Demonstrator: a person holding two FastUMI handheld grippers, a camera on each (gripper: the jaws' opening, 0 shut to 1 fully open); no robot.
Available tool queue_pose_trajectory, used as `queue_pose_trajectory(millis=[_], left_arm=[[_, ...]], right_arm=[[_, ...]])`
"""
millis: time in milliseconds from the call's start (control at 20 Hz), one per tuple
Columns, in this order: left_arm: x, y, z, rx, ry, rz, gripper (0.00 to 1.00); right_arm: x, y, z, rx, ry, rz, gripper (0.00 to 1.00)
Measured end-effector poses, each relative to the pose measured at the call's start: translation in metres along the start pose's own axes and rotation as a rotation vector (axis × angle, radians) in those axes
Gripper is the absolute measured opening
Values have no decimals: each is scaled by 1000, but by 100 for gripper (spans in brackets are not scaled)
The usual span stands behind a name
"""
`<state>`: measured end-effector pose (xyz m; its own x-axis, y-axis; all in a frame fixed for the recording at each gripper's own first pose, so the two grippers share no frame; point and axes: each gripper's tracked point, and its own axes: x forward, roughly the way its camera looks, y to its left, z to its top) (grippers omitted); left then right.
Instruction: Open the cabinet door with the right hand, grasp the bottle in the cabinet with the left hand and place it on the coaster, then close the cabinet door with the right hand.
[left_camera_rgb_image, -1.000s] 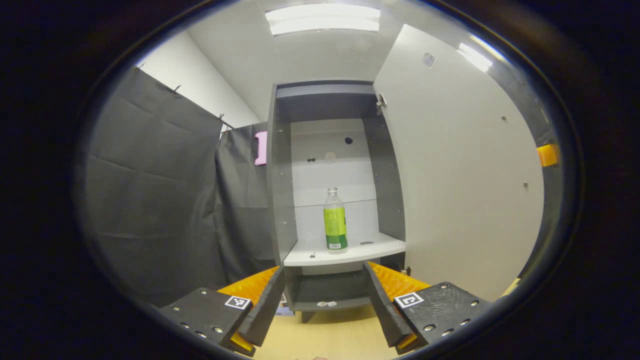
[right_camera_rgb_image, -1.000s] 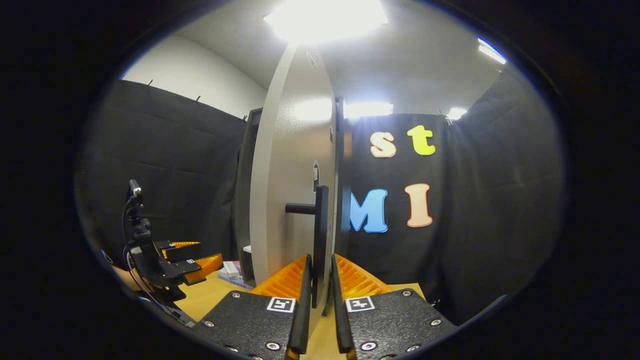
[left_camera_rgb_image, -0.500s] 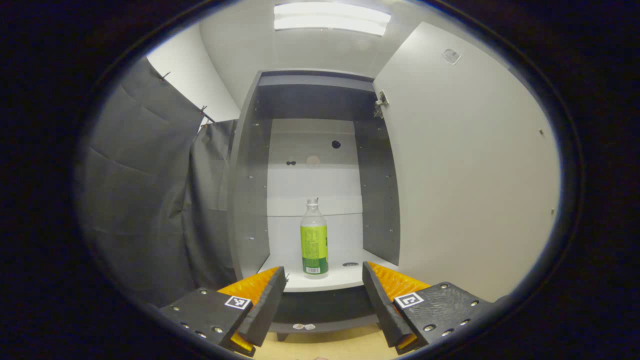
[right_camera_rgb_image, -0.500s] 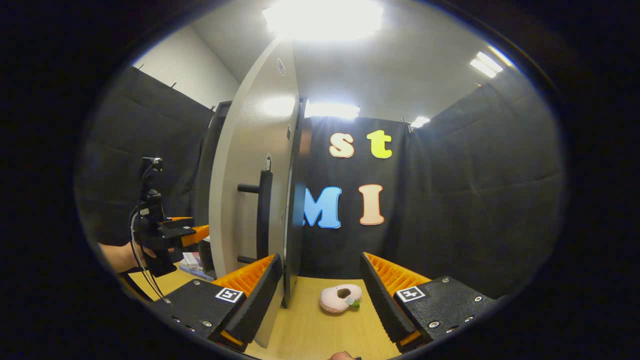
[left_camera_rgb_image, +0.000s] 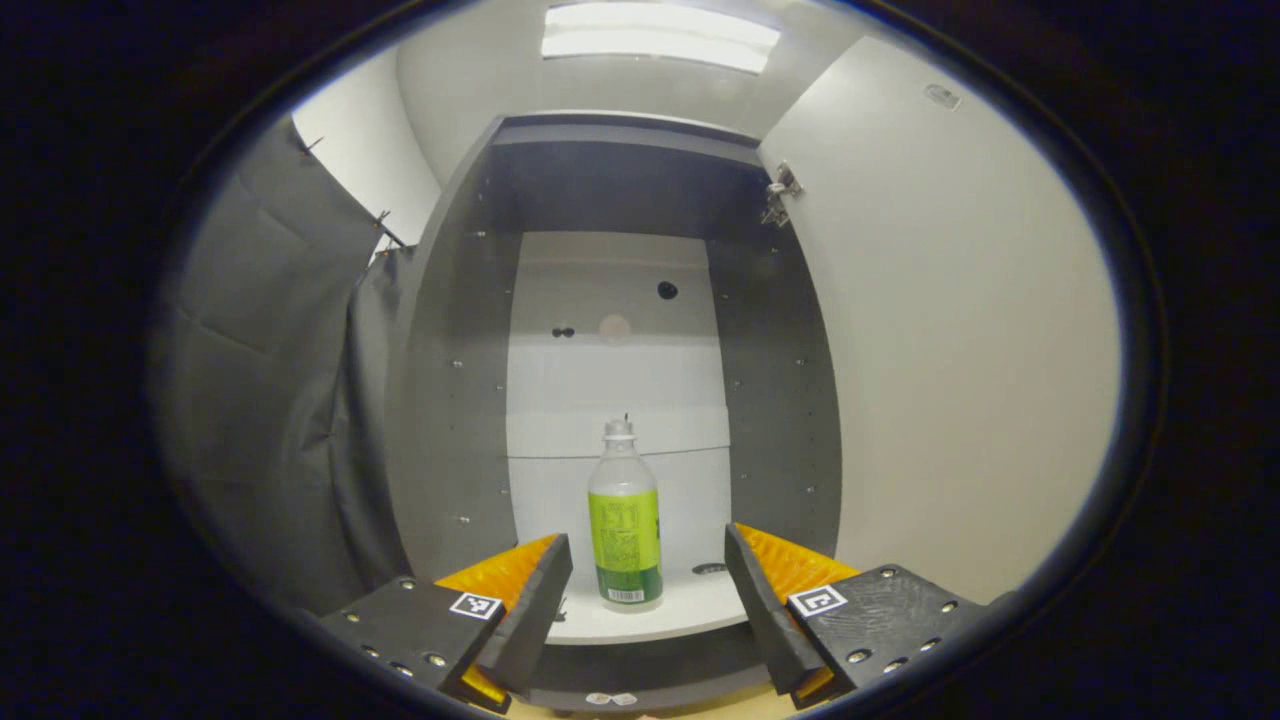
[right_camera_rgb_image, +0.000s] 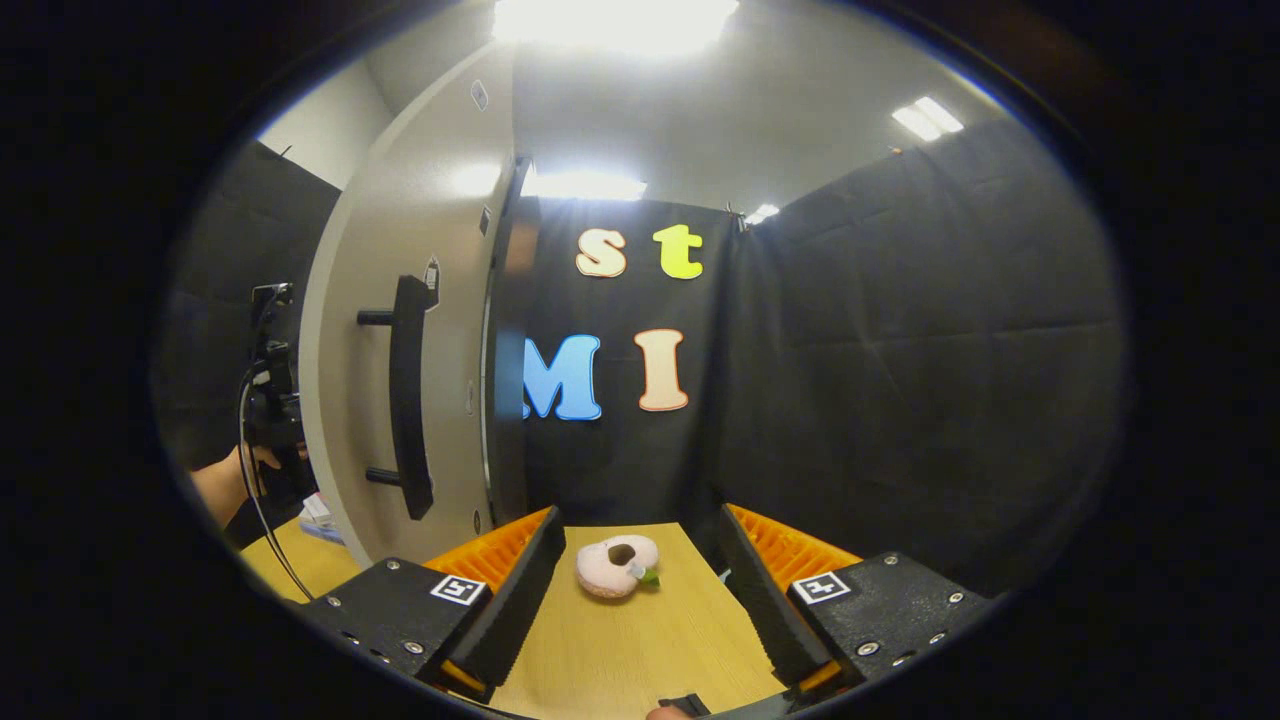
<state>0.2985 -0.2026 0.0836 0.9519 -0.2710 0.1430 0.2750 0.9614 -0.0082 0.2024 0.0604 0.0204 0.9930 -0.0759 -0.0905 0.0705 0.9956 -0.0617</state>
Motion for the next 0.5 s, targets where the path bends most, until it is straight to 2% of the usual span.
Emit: queue_pose_trajectory(millis=[150,200,250,500], left_arm=[[31,4,-18,-14,28,-12,92],[40,6,-26,-16,44,-8,88],[50,8,-34,-20,56,-3,92],[82,18,-60,-14,94,18,92]], right_arm=[[5,1,-8,-2,27,-27,95],[6,1,-11,-1,39,-32,95],[7,2,-13,-2,46,-37,95],[16,6,-19,-21,80,-56,95]])
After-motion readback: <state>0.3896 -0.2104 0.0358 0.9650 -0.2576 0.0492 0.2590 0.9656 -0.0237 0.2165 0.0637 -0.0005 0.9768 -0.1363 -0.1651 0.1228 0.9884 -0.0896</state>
